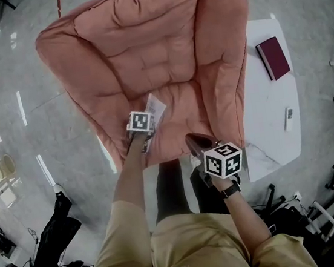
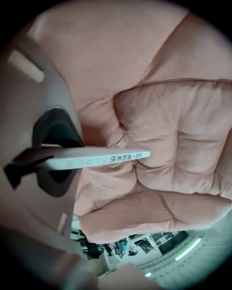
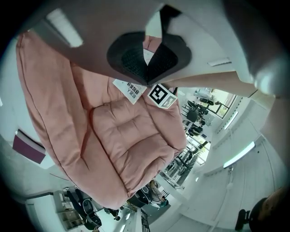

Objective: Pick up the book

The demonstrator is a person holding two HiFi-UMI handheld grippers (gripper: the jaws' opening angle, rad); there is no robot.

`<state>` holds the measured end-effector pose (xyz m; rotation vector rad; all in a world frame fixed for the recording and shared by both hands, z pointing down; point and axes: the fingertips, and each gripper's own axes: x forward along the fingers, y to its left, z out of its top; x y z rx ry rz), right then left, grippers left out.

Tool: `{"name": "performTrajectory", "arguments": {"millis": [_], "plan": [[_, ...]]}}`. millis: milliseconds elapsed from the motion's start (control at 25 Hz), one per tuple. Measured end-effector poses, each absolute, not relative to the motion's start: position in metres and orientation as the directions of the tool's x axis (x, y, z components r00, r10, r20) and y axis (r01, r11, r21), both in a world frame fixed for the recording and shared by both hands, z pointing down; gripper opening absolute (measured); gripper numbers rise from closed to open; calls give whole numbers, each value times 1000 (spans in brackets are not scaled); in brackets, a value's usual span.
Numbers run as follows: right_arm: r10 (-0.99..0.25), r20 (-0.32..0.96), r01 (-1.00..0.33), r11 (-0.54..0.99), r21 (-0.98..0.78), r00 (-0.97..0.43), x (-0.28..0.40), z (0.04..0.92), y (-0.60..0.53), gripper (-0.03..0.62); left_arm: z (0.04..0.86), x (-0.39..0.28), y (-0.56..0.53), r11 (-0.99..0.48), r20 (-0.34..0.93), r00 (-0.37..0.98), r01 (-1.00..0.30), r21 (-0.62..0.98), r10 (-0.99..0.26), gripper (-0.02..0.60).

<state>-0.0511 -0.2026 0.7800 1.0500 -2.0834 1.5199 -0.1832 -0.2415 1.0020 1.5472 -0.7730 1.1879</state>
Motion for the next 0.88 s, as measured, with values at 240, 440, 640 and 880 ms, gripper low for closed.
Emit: {"name": "performTrajectory", "arguments": {"millis": [240, 440, 640, 880], "plan": [[-390, 626, -725, 195, -661, -675, -47, 747, -200, 8, 945, -162, -222, -401, 926, 376, -852, 337, -21, 43], [-435, 593, -717, 213, -663, -677, -34, 713, -191, 8, 883, -152, -200, -335, 890, 432, -868, 366, -147, 43], [-492, 560, -728, 266, -632, -667, -21, 668, -182, 6, 802, -142, -188, -261, 825, 468, -879, 398, -318, 43], [-566, 485, -726, 346, -594, -666, -11, 603, -175, 8, 682, -135, -192, -226, 698, 462, -884, 408, -547, 43]]}}
